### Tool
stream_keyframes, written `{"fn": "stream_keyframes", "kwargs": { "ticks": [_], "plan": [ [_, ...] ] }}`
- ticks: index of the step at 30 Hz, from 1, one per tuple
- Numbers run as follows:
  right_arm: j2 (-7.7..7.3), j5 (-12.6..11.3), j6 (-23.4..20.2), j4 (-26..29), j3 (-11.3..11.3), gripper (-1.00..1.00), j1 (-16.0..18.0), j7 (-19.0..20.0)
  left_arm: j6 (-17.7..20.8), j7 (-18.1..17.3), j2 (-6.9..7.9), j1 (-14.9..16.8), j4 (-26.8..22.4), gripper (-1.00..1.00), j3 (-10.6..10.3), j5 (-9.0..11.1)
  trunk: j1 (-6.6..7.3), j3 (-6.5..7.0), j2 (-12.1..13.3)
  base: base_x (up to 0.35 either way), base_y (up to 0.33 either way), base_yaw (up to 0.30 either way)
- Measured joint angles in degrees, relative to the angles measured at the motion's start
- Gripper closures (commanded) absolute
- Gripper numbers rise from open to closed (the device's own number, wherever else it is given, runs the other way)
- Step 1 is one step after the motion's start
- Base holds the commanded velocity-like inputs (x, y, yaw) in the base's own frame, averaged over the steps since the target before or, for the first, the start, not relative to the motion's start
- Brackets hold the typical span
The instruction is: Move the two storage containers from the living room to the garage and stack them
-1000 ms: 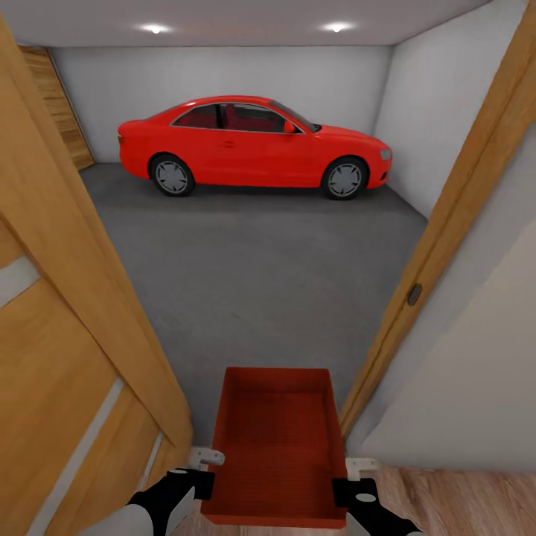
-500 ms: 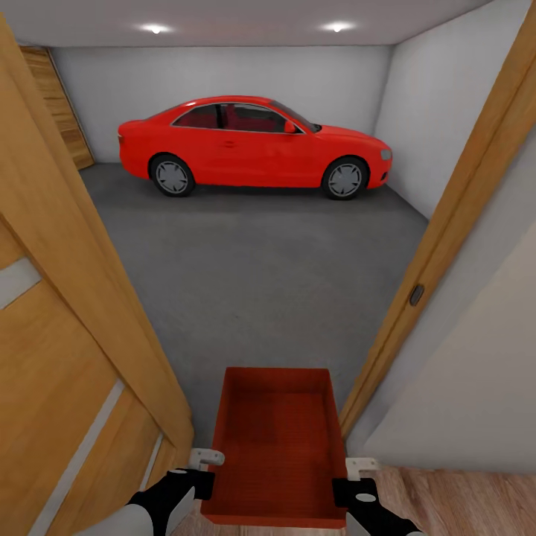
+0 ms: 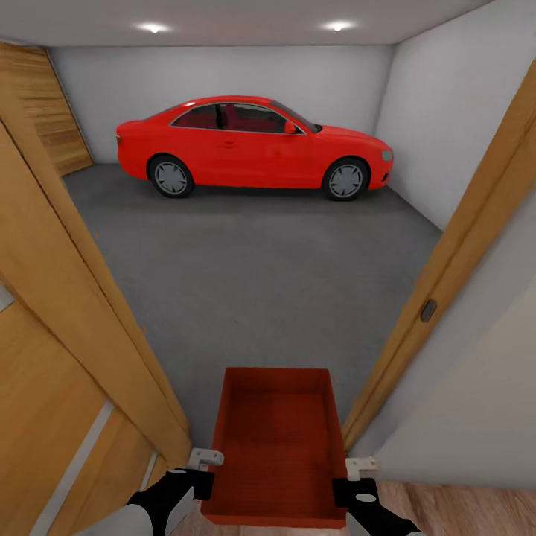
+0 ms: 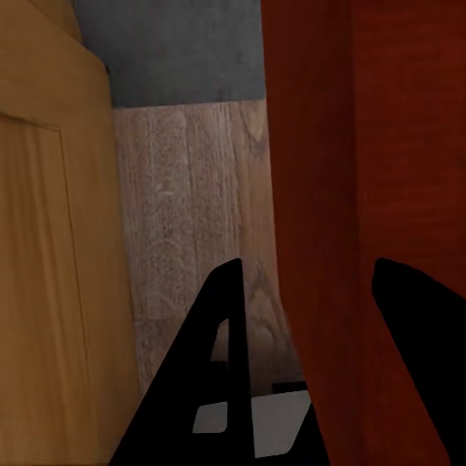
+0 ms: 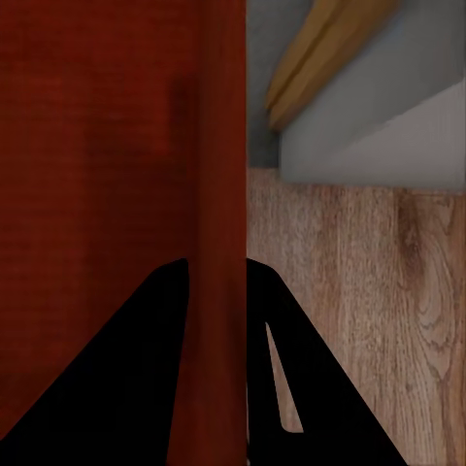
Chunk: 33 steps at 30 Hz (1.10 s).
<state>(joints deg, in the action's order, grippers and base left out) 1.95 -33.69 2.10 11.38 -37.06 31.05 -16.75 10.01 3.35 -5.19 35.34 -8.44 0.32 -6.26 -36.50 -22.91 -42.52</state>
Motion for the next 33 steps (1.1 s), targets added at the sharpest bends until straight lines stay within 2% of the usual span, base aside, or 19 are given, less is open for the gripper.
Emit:
{"fn": "stream_keyframes", "kwargs": {
  "ticks": [10,22,33],
  "plan": [
    [0.00,0.0,0.0,0.0,0.1,1.00,0.0,0.0,-0.1,0.0,0.00,0.0,0.0,1.00,0.0,0.0,-0.01,0.00,0.0,0.294,0.000,0.000],
    [0.00,0.0,0.0,0.0,0.1,1.00,0.0,0.0,-0.1,0.0,-0.05,0.0,0.0,1.00,0.0,0.0,-0.02,0.00,0.0,0.040,0.000,0.000],
    [0.00,0.0,0.0,0.0,0.1,1.00,0.0,0.0,-0.1,0.0,0.00,0.0,0.0,1.00,0.0,0.0,0.00,0.00,0.0,0.304,0.000,0.000]
  ]
}}
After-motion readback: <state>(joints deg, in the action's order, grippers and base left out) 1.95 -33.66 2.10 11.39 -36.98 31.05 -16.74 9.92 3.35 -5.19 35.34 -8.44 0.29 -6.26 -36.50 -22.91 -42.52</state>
